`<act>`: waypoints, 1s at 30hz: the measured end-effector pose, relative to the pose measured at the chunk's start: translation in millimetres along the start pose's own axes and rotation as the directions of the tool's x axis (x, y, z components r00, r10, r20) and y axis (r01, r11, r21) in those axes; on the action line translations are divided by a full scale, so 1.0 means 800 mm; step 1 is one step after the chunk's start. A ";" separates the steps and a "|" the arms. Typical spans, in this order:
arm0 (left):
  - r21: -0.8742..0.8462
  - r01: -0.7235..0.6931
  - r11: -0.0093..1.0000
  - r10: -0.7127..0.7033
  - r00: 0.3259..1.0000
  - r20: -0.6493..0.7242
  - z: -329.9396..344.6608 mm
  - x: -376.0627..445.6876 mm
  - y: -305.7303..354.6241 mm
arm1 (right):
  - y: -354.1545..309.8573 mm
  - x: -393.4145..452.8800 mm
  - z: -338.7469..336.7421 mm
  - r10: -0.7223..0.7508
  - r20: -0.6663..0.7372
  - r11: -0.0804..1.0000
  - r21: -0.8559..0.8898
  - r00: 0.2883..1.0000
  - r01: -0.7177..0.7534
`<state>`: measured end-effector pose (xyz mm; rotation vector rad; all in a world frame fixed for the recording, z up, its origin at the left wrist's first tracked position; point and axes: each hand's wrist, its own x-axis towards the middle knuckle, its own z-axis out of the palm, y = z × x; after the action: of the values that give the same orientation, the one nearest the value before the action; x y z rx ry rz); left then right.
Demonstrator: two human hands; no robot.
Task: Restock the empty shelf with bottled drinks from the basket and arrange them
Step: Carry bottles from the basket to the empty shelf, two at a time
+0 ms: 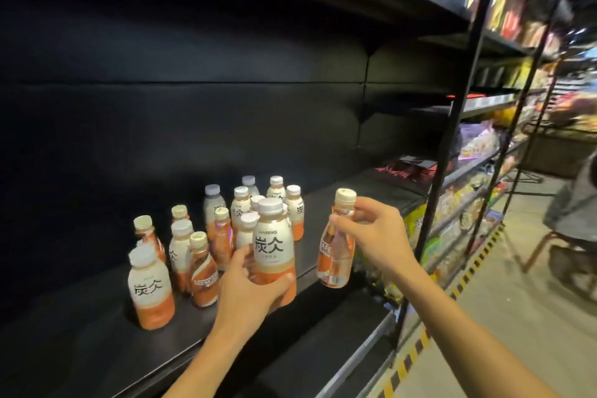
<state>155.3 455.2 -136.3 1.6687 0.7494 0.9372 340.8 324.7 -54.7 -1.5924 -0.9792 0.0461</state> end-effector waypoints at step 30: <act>0.087 0.185 0.979 -0.119 0.861 -0.494 0.269 0.190 -0.115 | 0.308 0.269 0.036 -0.003 0.405 0.996 0.085 0.914 -0.034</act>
<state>414.6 505.5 -226.2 1.4646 1.2900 1.2344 600.4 491.6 -166.0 -1.5368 -1.2642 0.4423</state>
